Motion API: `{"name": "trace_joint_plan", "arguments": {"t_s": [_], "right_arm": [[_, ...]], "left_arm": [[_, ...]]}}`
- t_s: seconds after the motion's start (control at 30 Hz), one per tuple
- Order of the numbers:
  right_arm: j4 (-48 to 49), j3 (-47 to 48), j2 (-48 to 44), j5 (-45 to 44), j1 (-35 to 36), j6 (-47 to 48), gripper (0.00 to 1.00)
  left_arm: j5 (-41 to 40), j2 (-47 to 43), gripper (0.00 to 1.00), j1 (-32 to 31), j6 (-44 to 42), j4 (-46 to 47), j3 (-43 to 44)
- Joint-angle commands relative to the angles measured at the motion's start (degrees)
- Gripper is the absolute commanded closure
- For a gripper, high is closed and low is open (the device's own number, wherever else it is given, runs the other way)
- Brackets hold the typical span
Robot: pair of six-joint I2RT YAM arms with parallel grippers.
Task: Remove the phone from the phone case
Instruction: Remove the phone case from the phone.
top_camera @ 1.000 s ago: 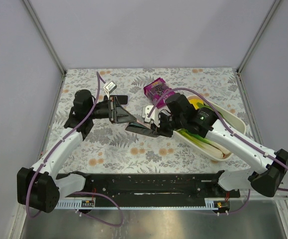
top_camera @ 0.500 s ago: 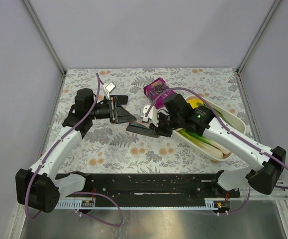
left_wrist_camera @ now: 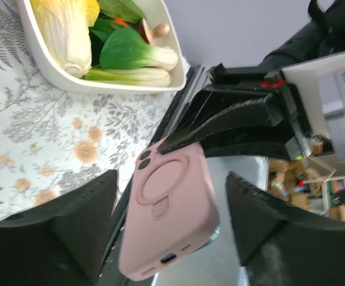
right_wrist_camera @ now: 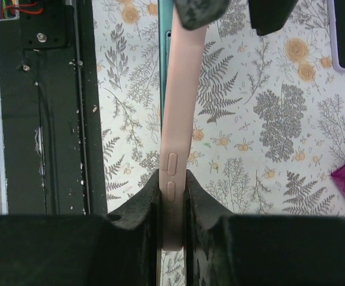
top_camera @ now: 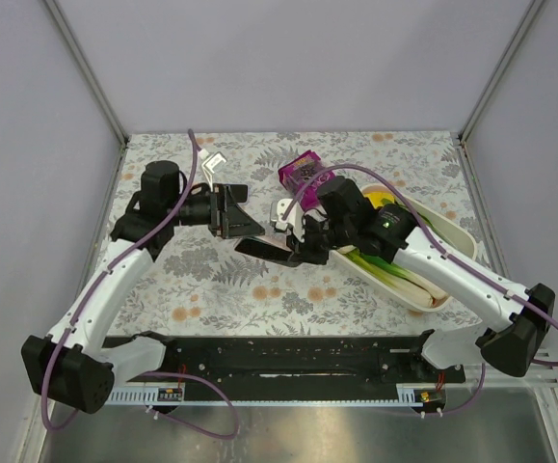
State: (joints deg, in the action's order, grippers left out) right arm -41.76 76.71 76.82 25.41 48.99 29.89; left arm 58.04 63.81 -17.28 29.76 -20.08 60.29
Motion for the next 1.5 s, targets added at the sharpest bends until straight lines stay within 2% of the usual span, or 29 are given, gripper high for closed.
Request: {"name": "trace_joint_plan", "arguments": {"t_s": [0.0, 0.17, 0.27, 0.33, 0.4, 0.5, 0.73, 0.93, 1.1, 1.3, 1.47], "right_arm": [[7.6, 1.3, -1.7, 6.8, -1.4, -2.8, 1.0], [8.1, -0.3, -1.9, 10.2, -4.3, -4.8, 1.0], [8.4, -1.3, -2.3, 14.2, -6.9, -6.4, 1.0], [8.4, -1.5, -2.6, 17.2, -8.1, -6.9, 1.0], [7.6, -1.4, -3.2, 20.6, -8.6, -6.3, 1.0], [6.6, -0.4, -3.4, 24.6, -8.6, -6.2, 1.0], [5.7, 1.5, -3.1, 28.9, -8.7, -6.7, 1.0], [5.8, 1.6, -2.8, 28.6, -8.6, -7.2, 1.0], [5.8, 1.6, -2.6, 28.1, -8.7, -7.3, 1.0], [5.8, 1.3, -2.9, 28.1, -8.6, -7.3, 1.0], [5.7, 0.7, -3.1, 28.4, -8.6, -7.1, 1.0]], "left_arm": [[1.3, 0.5, 0.18, 0.5, -9.7, -6.9, 6.5], [6.4, 0.8, 0.05, 3.3, -21.9, -17.2, 13.4], [9.1, 1.4, 0.01, 4.1, -39.3, -32.6, 19.8], [7.6, 2.5, 0.01, 3.9, -56.6, -45.4, 24.0], [3.9, 3.9, 0.01, 3.6, -68.3, -54.3, 26.6], [-0.2, 6.1, 0.01, 2.3, -76.0, -60.5, 27.9], [-2.0, 5.5, 0.06, 0.9, -76.3, -55.2, 25.1], [-0.1, 6.3, 0.12, -2.1, -74.3, -53.8, 25.3], [-0.2, 7.4, 0.3, -4.4, -72.7, -52.5, 24.9], [0.1, 8.6, 0.46, -4.8, -72.3, -52.2, 25.3], [0.1, 9.2, 0.7, -5.1, -74.8, -54.2, 25.3]]}}
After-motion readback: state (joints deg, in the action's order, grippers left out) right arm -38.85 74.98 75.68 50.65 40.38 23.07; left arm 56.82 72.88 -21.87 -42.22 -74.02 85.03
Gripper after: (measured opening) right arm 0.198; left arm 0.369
